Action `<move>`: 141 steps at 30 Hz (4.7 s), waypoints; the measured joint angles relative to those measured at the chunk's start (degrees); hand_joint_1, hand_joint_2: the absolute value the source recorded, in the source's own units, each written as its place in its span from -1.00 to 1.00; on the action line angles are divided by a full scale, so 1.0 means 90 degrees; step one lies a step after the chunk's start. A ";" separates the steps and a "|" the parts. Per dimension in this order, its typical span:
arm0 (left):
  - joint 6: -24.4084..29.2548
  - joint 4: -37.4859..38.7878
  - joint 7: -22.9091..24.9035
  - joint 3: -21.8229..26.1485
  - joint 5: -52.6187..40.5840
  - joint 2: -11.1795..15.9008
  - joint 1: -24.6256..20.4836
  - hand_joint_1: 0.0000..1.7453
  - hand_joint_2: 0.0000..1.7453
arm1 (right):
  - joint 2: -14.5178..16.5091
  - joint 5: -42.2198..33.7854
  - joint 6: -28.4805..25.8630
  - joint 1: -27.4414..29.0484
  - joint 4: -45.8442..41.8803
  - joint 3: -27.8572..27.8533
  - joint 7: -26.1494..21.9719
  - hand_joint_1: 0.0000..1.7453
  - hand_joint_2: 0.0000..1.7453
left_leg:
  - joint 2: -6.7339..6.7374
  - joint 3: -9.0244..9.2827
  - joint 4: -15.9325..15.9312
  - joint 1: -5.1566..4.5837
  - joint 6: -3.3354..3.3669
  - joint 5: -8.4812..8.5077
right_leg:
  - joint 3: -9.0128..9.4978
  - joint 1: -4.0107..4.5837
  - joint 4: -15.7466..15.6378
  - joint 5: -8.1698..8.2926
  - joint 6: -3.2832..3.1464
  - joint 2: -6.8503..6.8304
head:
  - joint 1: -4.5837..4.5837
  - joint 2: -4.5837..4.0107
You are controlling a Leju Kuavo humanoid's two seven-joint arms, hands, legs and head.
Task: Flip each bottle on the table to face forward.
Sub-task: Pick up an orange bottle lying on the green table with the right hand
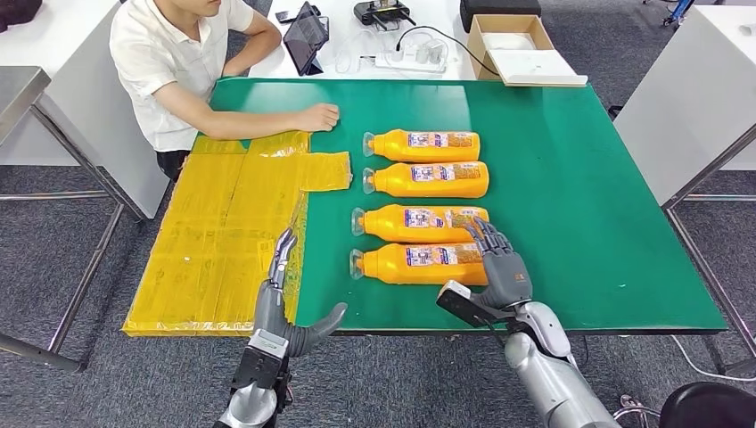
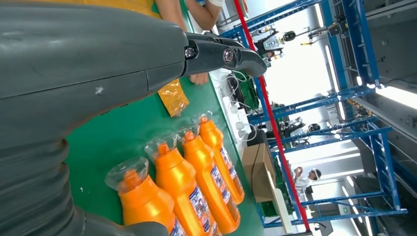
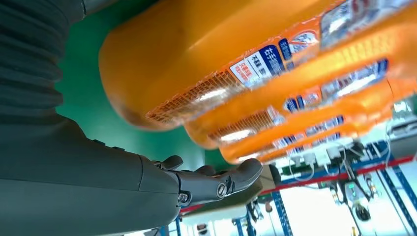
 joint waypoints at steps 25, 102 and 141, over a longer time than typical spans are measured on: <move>-0.0071 0.0002 0.0004 0.0000 0.0030 0.0002 -0.0113 -1.00 1.00 | -0.0014 -0.0230 0.1155 -0.0382 0.0719 0.0296 0.0369 0.00 1.00 | 0.0006 0.0021 0.0000 0.0000 0.0000 0.0000 | 0.0015 0.0001 -0.0002 0.0000 0.0000 0.0002 | 0.0000 0.0001; -0.2803 -0.1487 0.1662 -0.0067 0.4737 0.0007 0.0927 -1.00 1.00 | 0.0579 -0.2892 0.1816 0.1354 -0.1973 -0.0091 -0.1336 0.87 1.00 | 0.0006 0.0001 -0.0001 0.0001 0.0000 -0.0002 | -0.0002 0.0000 -0.0002 -0.0001 0.0000 0.0003 | -0.0001 0.0001; -0.3734 -0.1061 0.1143 -0.0249 0.4796 0.0045 0.0438 1.00 1.00 | 0.1030 -0.2959 0.2126 0.1129 -0.1785 0.2059 -0.1460 -0.43 1.00 | 0.0003 -0.0002 -0.0001 0.0001 0.0000 -0.0002 | -0.0005 0.0001 -0.0002 -0.0001 -0.0001 0.0003 | 0.0000 0.0001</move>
